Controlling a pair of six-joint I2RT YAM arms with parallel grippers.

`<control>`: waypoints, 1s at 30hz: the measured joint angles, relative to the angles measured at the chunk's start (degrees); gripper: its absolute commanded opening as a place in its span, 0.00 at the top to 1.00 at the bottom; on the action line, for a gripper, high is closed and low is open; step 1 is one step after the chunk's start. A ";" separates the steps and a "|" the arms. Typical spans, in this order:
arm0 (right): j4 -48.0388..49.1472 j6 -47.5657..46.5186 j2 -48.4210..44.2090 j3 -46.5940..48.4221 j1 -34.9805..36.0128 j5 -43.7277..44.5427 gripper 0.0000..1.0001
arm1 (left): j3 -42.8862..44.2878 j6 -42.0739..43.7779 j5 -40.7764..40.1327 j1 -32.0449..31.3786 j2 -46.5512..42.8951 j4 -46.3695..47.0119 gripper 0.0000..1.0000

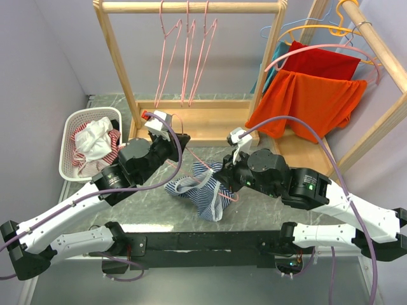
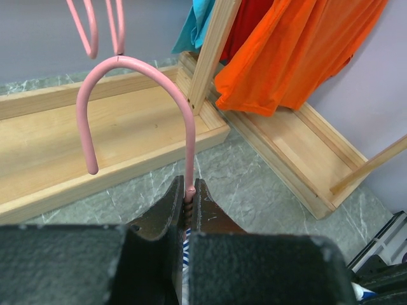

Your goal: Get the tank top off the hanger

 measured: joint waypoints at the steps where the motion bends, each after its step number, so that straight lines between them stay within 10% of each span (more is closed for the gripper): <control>1: 0.04 -0.02 -0.09 0.00 0.00 0.02 0.83 | 0.02 -0.02 0.09 0.00 0.00 0.00 0.99; 13: -0.09 -0.39 -1.40 0.00 0.00 2.99 1.00 | 0.02 -1.05 0.59 0.11 0.68 0.68 0.99; 30: 0.76 -0.39 -5.60 -1.66 0.50 9.73 0.94 | 0.02 -1.64 2.25 -0.09 1.05 2.91 0.99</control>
